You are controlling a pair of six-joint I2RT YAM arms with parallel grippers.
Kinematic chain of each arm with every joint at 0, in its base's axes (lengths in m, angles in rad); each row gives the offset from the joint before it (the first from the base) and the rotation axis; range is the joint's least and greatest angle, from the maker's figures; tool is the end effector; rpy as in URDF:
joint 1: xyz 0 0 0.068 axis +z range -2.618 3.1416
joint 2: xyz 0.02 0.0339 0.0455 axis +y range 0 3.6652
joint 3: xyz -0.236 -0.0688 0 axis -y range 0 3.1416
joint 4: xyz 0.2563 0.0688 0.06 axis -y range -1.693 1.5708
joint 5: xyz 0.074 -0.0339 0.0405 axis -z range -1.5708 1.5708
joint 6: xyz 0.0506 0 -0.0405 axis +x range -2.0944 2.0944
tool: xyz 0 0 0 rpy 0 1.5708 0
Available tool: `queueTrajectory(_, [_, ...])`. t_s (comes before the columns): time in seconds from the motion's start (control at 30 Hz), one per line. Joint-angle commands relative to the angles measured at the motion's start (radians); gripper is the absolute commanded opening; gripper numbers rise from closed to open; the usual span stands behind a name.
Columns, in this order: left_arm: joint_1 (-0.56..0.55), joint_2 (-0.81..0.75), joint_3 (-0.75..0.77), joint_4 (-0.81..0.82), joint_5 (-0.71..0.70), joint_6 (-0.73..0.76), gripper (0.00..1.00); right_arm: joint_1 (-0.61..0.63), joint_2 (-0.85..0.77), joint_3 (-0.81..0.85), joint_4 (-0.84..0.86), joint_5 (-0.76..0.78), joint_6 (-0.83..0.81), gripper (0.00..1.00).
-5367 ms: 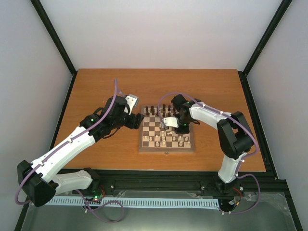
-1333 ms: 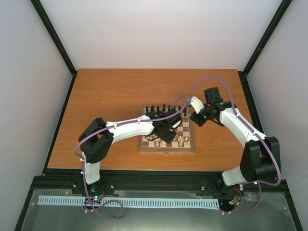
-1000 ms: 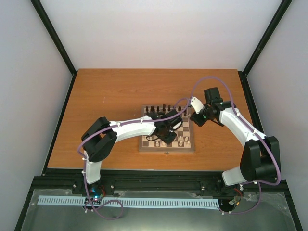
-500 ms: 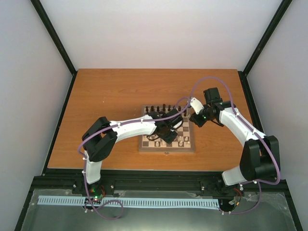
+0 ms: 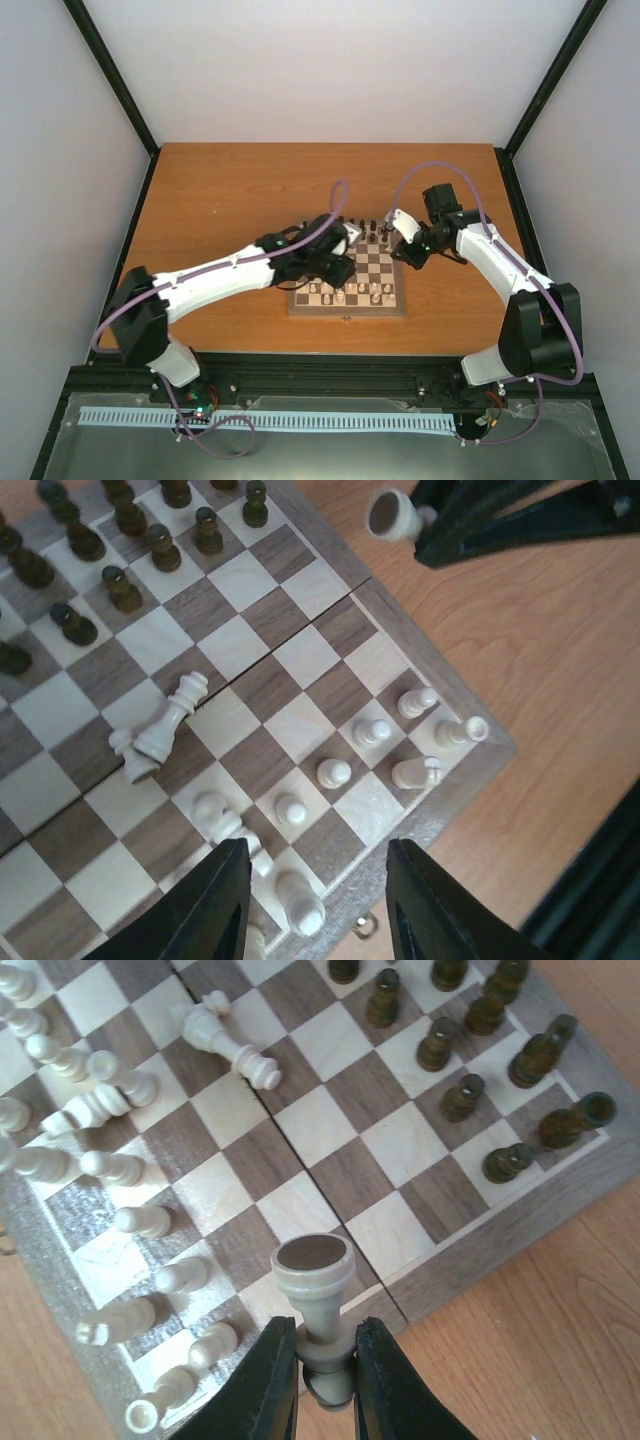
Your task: Set up the chess pieces on the board
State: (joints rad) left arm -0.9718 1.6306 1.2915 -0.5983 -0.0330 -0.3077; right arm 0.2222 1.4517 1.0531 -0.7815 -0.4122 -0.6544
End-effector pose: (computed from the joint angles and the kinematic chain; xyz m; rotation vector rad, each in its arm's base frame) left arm 0.2097 -0.3042 0.2200 0.8262 2.4386 -0.4697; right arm 0.2855 0.0853 0.1924 -1.2210 2.3474 0.4277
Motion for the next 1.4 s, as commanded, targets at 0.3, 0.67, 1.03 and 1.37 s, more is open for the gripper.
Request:
queueTrajectory(0.3, [0.197,-0.102,-0.264,0.59,0.538,-0.376,0.52,0.142,-0.077,0.052,-0.078,-0.146,-0.075,0.13])
queueTrajectory(0.67, [0.197,-0.037,-0.255,0.65,0.615,-0.4,0.4,0.227,-0.068,0.076,-0.074,-0.112,-0.035,0.13])
queueTrajectory(1.03, [0.197,-0.019,-0.249,0.646,0.638,-0.398,0.23,0.232,-0.079,0.072,-0.068,-0.115,-0.025,0.13])
queueTrajectory(1.37, [0.197,-0.024,-0.25,0.625,0.639,-0.389,0.17,0.232,-0.089,0.07,-0.064,-0.118,-0.019,0.13])
